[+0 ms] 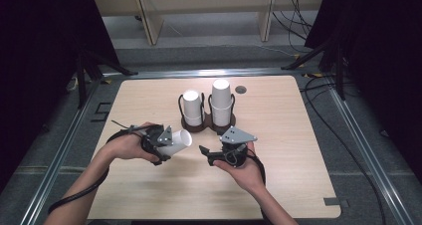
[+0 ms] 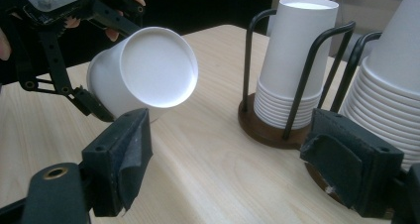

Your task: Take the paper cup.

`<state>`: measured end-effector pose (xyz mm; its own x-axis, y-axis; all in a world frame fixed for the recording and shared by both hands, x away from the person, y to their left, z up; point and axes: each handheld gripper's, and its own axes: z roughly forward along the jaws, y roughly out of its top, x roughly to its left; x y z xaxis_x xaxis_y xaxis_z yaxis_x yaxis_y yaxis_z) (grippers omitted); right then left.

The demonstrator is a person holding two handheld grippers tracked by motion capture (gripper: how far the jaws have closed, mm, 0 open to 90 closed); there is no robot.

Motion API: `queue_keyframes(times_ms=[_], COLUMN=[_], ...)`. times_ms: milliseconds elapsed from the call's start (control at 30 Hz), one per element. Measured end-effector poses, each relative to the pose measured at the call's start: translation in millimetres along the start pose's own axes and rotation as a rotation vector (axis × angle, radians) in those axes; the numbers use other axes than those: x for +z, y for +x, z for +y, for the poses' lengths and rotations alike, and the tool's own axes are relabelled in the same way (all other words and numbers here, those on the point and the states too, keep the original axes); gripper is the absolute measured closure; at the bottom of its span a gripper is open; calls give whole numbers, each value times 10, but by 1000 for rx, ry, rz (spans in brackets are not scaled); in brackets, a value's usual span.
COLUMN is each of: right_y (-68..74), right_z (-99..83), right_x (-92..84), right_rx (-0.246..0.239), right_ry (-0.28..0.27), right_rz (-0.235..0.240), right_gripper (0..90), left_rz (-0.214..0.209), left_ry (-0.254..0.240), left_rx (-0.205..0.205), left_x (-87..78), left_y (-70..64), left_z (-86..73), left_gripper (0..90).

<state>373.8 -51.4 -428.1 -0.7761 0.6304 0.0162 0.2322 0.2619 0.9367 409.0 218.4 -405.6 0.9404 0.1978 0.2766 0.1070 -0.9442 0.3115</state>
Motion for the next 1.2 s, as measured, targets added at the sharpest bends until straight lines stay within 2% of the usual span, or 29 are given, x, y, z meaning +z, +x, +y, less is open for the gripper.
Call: queue_keyframes(times_ms=[167, 200, 267, 300, 367, 600, 700, 833, 933, 967, 1067, 1200], right_y=[17, 12, 30, 40, 45, 87, 95, 121, 125, 121, 144, 159], right_z=[9, 12, 12, 15, 24, 54, 61, 68, 71, 69, 70, 66], right_x=[19, 25, 49, 48, 53, 108, 130, 156, 178, 192, 204, 237], right_rx=[-4, -20, -5, -11, -16, -29, -36, -32, -46, -66, -47, -62], right_ry=[7, 4, 3, 4, 13, 27, 35, 43, 60, 49, 71, 69], right_rz=[17, 15, 45, 26, 40, 65, 81, 93, 109, 100, 119, 135], right_gripper=[187, 187, 189, 189, 189, 191, 192, 194, 197, 198, 201, 212], left_rz=[-11, -12, -12, -13, -11, -24, -30, -38, -43, -44, -44, -49], left_ry=[36, 41, 55, 61, 78, 111, 127, 137, 143, 146, 150, 149], left_rx=[36, 43, 66, 72, 90, 117, 144, 154, 166, 168, 179, 182], left_x=[4, 6, 15, 21, 32, 66, 75, 77, 82, 84, 84, 85], left_y=[-5, -8, -15, -20, -26, -49, -50, -62, -71, -74, -75, -85], left_z=[43, 50, 69, 77, 94, 137, 153, 163, 172, 175, 188, 201], left_gripper=[289, 288, 289, 289, 289, 290, 290, 290, 291, 291, 291, 290])
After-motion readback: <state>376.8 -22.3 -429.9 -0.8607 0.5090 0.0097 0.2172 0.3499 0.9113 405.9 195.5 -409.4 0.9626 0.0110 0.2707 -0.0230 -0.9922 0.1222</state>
